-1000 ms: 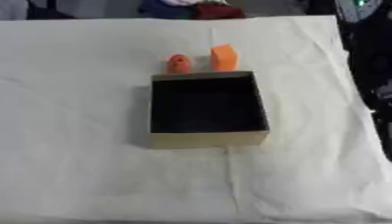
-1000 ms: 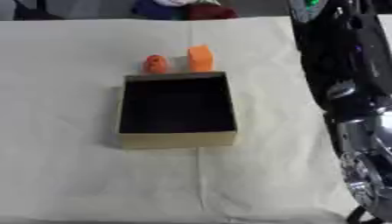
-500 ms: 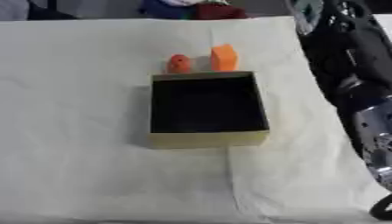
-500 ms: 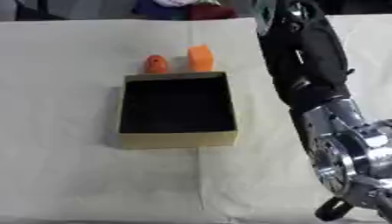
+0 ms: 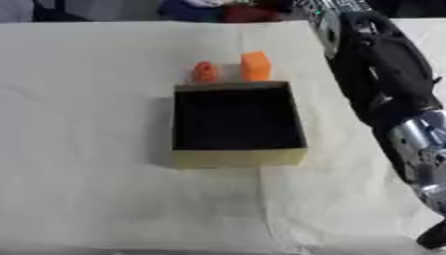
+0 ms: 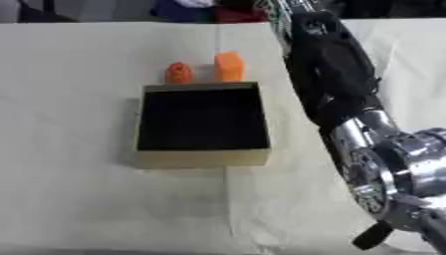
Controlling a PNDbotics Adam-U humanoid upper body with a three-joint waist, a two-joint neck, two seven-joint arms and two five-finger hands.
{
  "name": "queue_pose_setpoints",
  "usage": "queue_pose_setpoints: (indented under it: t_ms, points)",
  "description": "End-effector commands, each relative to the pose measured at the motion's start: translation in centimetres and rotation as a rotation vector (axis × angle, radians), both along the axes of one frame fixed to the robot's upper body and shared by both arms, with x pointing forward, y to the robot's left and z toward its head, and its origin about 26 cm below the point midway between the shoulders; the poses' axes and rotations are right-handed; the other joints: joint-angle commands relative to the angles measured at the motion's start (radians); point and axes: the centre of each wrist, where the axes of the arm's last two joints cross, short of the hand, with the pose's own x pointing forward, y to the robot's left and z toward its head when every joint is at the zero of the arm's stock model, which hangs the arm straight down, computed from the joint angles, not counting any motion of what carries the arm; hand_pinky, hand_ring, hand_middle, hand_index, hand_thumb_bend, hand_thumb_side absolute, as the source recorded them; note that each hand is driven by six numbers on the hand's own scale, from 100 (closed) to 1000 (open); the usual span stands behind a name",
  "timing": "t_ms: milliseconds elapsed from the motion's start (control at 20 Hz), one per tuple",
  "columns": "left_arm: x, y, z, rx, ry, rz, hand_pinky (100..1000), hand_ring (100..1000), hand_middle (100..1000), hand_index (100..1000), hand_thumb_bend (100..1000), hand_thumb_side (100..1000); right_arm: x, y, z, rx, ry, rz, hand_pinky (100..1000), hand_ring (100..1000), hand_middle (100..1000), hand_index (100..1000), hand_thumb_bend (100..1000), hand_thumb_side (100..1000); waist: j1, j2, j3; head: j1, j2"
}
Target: Pick up objects on the table and place them in the box.
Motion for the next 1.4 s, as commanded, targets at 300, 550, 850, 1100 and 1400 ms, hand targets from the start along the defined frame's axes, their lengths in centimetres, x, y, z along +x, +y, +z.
queue_pose_setpoints:
  t_ms: [300,550,850,1100,1400]
  points:
    - [-0.2,0.1,1.1,0.037,-0.022,-0.002,754,553,632,775,100,850,0.3,-2.5,3.7,-0.106,0.100,0.058,876,956,910,879,225,943,0.001,-0.026,-0.009,0.008,0.013]
    - [-0.2,0.1,1.0,0.037,-0.019,0.000,754,552,632,775,100,850,0.3,-3.1,4.4,-0.138,0.195,0.143,884,947,904,935,449,724,0.001,-0.026,-0.013,0.009,0.014]
    - [-0.2,0.1,1.0,0.037,-0.017,0.001,755,552,632,775,100,849,0.4,-3.2,4.2,-0.248,0.310,0.173,870,935,925,955,560,649,0.001,-0.025,-0.015,0.009,0.014]
    - [-0.2,0.1,1.0,0.036,-0.015,-0.001,755,552,633,775,100,848,0.5,-2.7,3.3,-0.325,0.329,0.181,871,917,927,965,506,574,0.001,-0.024,-0.015,0.008,0.014]
    - [-0.2,0.1,1.0,0.035,-0.011,0.000,755,552,633,775,100,846,0.7,-2.8,1.7,-0.352,0.392,0.202,880,898,913,969,416,499,0.001,-0.024,-0.016,0.009,0.014]
